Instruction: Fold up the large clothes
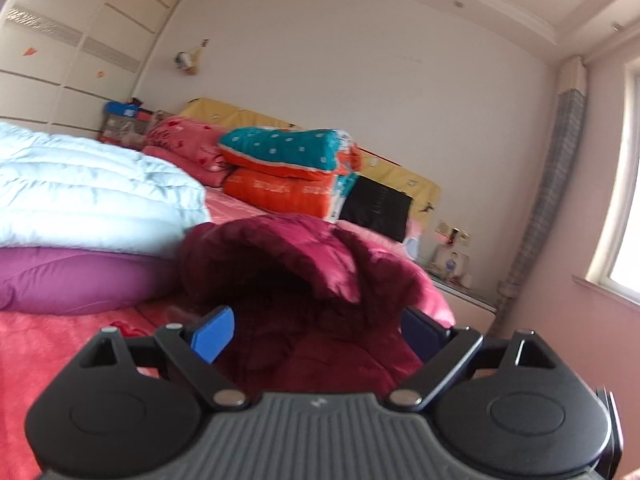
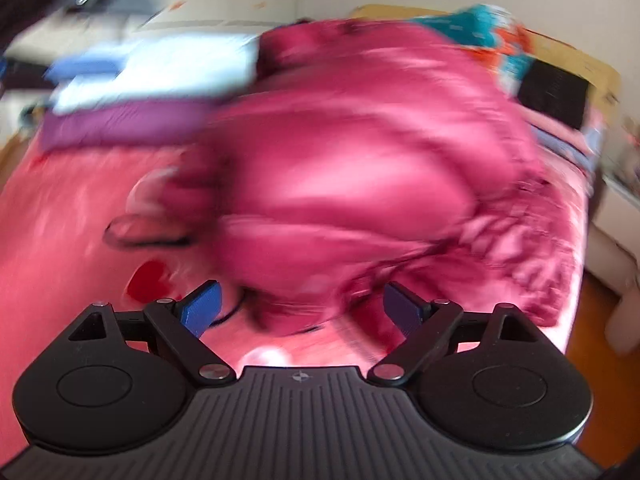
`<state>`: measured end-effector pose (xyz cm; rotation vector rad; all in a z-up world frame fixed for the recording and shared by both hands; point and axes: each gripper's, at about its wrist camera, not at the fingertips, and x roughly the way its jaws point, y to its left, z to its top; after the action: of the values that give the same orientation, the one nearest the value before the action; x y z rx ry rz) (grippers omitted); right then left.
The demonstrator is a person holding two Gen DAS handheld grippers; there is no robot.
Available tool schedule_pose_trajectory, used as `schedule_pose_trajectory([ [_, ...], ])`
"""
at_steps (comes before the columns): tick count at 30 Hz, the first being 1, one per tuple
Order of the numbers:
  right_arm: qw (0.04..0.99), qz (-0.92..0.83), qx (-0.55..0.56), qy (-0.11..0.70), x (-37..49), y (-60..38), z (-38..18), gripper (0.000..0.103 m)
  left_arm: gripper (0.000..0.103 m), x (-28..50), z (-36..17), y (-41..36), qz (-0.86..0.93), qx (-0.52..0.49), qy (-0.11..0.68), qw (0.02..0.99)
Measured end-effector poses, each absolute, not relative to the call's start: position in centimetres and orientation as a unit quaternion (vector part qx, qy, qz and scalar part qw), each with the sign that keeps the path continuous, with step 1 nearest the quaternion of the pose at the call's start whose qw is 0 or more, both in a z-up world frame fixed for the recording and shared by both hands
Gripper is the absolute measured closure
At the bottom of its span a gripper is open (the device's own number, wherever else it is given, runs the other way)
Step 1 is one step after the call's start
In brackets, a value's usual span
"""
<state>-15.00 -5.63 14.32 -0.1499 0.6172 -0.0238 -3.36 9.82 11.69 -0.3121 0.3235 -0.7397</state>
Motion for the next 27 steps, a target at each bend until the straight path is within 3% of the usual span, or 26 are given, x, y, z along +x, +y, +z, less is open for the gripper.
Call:
schedule_pose_trajectory([
  [5,0.947,-0.123,-0.135,0.264,-13.2,-4.5,14.0,0.0,0.011,-2.9,11.2,10.9,-0.335,-0.161,0.165,0.914],
  [9,0.951,-0.153,-0.093,0.251,-12.2,-7.2,14.3,0.0,0.01,-3.1,11.0,10.8,-0.336,-0.142,0.165,0.916],
  [10,0.955,-0.151,-0.072,0.246,-12.3,-8.0,15.0,0.013,0.01,-3.0,10.9,10.8,-0.338,-0.135,0.165,0.917],
  [19,0.971,-0.133,0.077,0.185,-13.7,-13.5,21.2,0.055,0.01,-4.6,10.8,8.1,-0.408,-0.055,0.142,0.9],
  [22,0.972,-0.118,0.097,0.177,-13.9,-14.2,22.1,0.063,0.01,-5.1,10.5,6.8,-0.421,-0.031,0.138,0.896],
  [27,0.97,-0.079,0.124,0.192,-14.9,-15.2,22.6,0.066,0.01,-6.0,9.9,4.7,-0.422,0.014,0.132,0.897],
])
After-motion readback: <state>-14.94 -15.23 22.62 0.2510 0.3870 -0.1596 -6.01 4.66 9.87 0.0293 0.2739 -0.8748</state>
